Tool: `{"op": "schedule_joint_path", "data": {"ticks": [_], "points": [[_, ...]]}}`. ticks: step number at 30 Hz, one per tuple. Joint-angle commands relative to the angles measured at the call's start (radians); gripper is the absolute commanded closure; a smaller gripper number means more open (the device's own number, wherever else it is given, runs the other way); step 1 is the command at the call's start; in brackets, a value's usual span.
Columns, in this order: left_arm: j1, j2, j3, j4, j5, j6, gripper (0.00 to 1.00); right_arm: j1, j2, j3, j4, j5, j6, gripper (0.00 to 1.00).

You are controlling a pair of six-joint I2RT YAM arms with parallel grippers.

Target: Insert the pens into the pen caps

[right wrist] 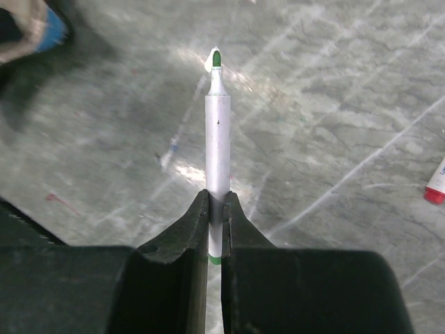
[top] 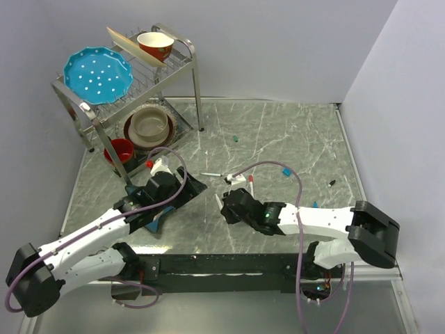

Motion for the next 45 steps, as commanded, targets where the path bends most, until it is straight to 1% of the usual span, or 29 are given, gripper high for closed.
{"op": "schedule_joint_path", "data": {"ticks": [1, 3, 6, 13, 16, 17, 19, 22, 23, 24, 25, 26, 27, 28, 31, 34, 38, 39, 43, 44, 45], "points": [[-0.001, 0.028, -0.006, 0.109, 0.033, -0.003, 0.22, 0.005, -0.072, -0.004, 0.096, 0.004, 0.034, 1.00], [-0.001, 0.038, -0.011, 0.139, 0.043, 0.005, 0.26, 0.007, -0.083, -0.001, 0.104, -0.002, 0.036, 1.00], [-0.003, 0.048, -0.022, 0.187, 0.069, 0.015, 0.28, 0.005, -0.099, 0.010, 0.109, -0.001, 0.039, 1.00], [-0.009, 0.110, -0.011, 0.221, 0.095, 0.028, 0.31, 0.005, -0.138, 0.032, 0.125, -0.014, 0.042, 1.00], [-0.021, 0.137, -0.008, 0.268, 0.113, 0.032, 0.35, 0.005, -0.145, 0.044, 0.124, -0.008, 0.043, 1.00], [-0.026, 0.151, -0.003, 0.271, 0.116, 0.035, 0.39, 0.005, -0.146, 0.047, 0.124, -0.007, 0.043, 1.00], [-0.036, 0.163, 0.000, 0.282, 0.124, 0.037, 0.43, 0.005, -0.151, 0.058, 0.124, -0.002, 0.043, 1.00], [-0.043, 0.173, -0.003, 0.302, 0.148, 0.034, 0.62, 0.005, -0.146, 0.076, 0.121, -0.005, 0.039, 1.00], [-0.044, 0.171, -0.008, 0.322, 0.149, 0.037, 0.79, 0.005, -0.142, 0.081, 0.119, -0.014, 0.037, 1.00], [-0.044, 0.168, -0.008, 0.329, 0.167, 0.041, 0.88, 0.005, -0.140, 0.082, 0.119, -0.022, 0.036, 1.00], [-0.044, 0.165, -0.008, 0.333, 0.187, 0.046, 0.97, 0.005, -0.140, 0.078, 0.121, -0.027, 0.036, 0.95], [-0.044, 0.154, -0.003, 0.330, 0.196, 0.054, 0.99, 0.005, -0.142, 0.073, 0.121, -0.034, 0.039, 0.89], [-0.044, 0.147, -0.002, 0.328, 0.201, 0.061, 0.99, 0.005, -0.154, 0.065, 0.121, -0.048, 0.042, 0.82], [-0.044, 0.137, 0.003, 0.328, 0.211, 0.070, 0.99, 0.005, -0.158, 0.049, 0.119, -0.054, 0.045, 0.72], [-0.044, 0.096, 0.018, 0.316, 0.214, 0.126, 0.99, 0.005, -0.191, 0.015, 0.107, -0.096, 0.049, 0.60], [-0.043, 0.064, 0.040, 0.294, 0.207, 0.179, 0.99, 0.005, -0.214, -0.002, 0.101, -0.125, 0.046, 0.56], [-0.044, 0.032, 0.055, 0.299, 0.230, 0.235, 0.99, 0.005, -0.227, -0.014, 0.104, -0.139, 0.046, 0.57], [-0.044, 0.030, 0.060, 0.294, 0.239, 0.241, 0.99, 0.005, -0.232, -0.017, 0.105, -0.140, 0.048, 0.60], [-0.043, 0.029, 0.077, 0.279, 0.248, 0.261, 0.99, 0.005, -0.241, -0.014, 0.113, -0.152, 0.042, 0.66], [-0.044, 0.025, 0.077, 0.280, 0.248, 0.262, 0.99, 0.007, -0.241, -0.014, 0.115, -0.158, 0.040, 0.69], [-0.044, 0.024, 0.077, 0.282, 0.251, 0.264, 0.99, 0.005, -0.243, -0.014, 0.121, -0.160, 0.039, 0.79]]}}
